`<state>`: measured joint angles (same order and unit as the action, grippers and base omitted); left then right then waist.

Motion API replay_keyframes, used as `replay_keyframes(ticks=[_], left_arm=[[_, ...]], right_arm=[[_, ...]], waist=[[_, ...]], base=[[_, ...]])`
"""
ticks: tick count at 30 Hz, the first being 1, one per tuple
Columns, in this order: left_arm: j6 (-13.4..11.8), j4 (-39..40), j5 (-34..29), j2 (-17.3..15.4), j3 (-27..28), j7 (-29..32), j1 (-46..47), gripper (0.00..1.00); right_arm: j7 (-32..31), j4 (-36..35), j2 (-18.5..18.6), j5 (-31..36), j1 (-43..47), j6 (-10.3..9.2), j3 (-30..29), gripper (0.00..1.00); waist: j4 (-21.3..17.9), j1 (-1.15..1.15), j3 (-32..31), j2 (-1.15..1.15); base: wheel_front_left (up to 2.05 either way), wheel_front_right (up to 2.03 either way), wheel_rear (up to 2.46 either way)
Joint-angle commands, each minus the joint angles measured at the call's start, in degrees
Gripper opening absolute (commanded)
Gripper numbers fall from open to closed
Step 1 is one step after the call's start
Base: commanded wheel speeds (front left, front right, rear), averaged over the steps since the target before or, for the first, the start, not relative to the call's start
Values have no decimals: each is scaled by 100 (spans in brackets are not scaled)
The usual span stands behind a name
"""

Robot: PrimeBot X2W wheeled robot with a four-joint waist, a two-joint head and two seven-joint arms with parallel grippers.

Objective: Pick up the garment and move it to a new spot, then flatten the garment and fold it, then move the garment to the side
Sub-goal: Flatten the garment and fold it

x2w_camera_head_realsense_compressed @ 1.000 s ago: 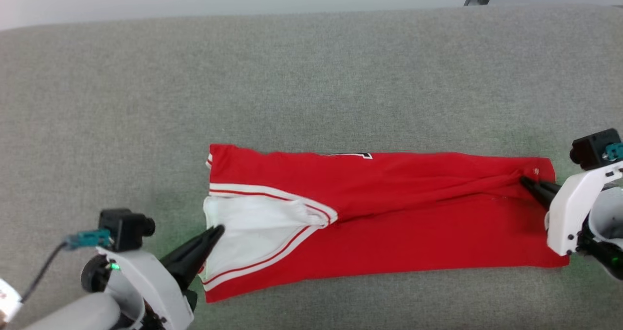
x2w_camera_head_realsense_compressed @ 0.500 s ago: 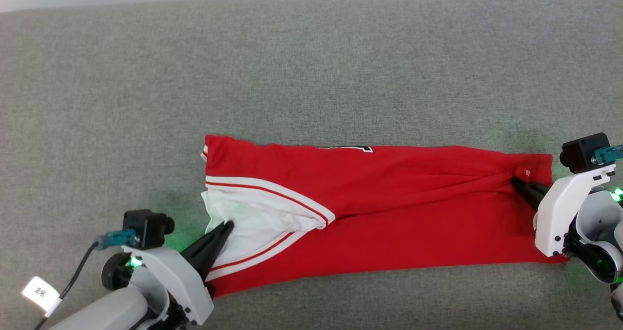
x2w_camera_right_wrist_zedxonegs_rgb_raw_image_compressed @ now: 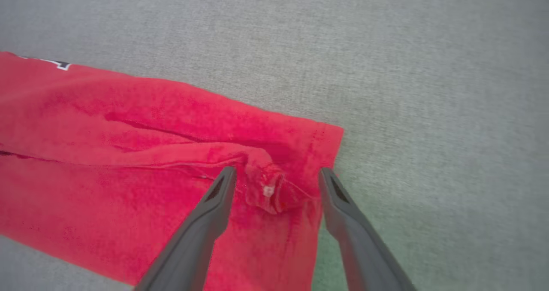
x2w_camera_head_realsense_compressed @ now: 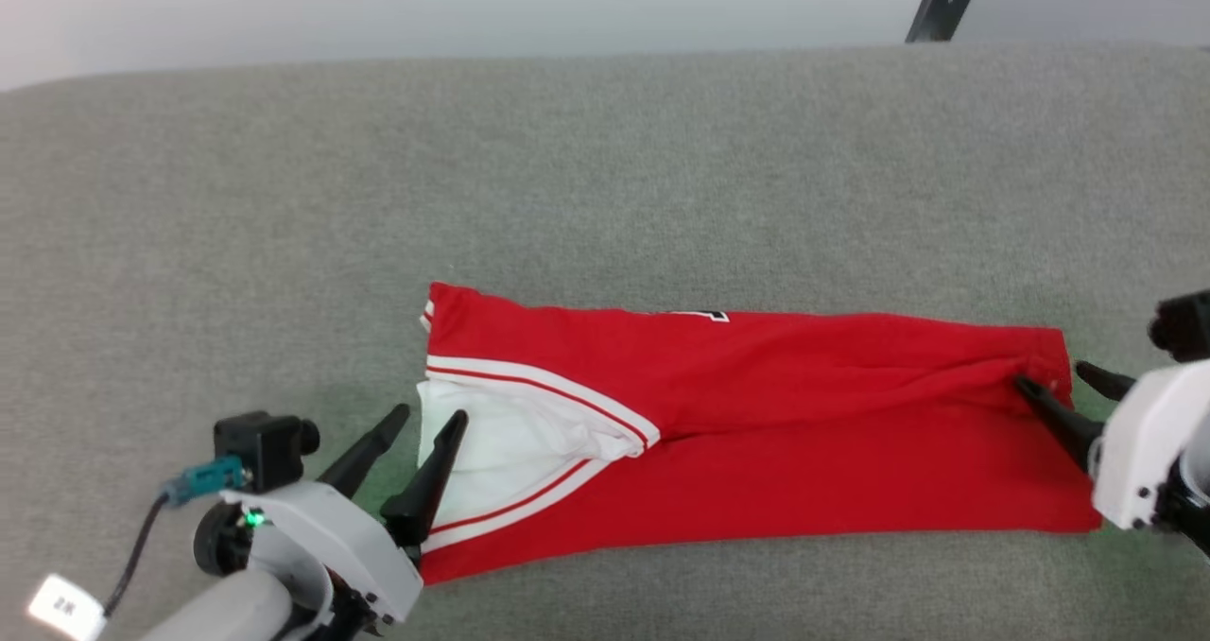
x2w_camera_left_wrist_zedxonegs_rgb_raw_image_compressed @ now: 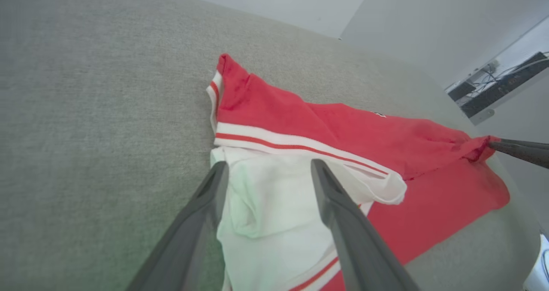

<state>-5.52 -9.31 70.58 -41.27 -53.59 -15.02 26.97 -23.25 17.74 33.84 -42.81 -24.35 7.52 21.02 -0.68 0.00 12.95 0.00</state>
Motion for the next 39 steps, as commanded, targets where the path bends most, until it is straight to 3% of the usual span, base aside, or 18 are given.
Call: replay_keyframes(ticks=[1, 10, 17, 27, 39], left_arm=[[-81, 94, -144, 92, 189, -4, -237, 100], [-340, 336, -1129, 1034, 1704, -7, -1491, 100], [-156, 317, -2337, 1797, 2650, -8, -2168, 100], [79, 563, -4374, 2466, 3714, -8, -2485, 100], [621, 446, -5293, 3148, 4293, -8, -2361, 100]], right_arm=[[-81, -86, 39, -4, 206, -6, -159, 100], [-739, -315, 111, 87, 1035, -6, -950, 100], [-1207, -109, -39, 160, 1343, -7, -1580, 100], [-2155, 332, -503, 605, 967, -6, -2059, 100], [-2548, 863, -915, 1449, 539, -7, -2402, 100]], waist=[[136, 0, -193, 0], [498, 0, -409, 0], [772, 0, -470, 0], [962, 0, -503, 0], [1058, 0, -176, 0]], base=[[0, 0, 0], [0, 0, 0], [0, 0, 0], [0, 0, 0], [0, 0, 0]])
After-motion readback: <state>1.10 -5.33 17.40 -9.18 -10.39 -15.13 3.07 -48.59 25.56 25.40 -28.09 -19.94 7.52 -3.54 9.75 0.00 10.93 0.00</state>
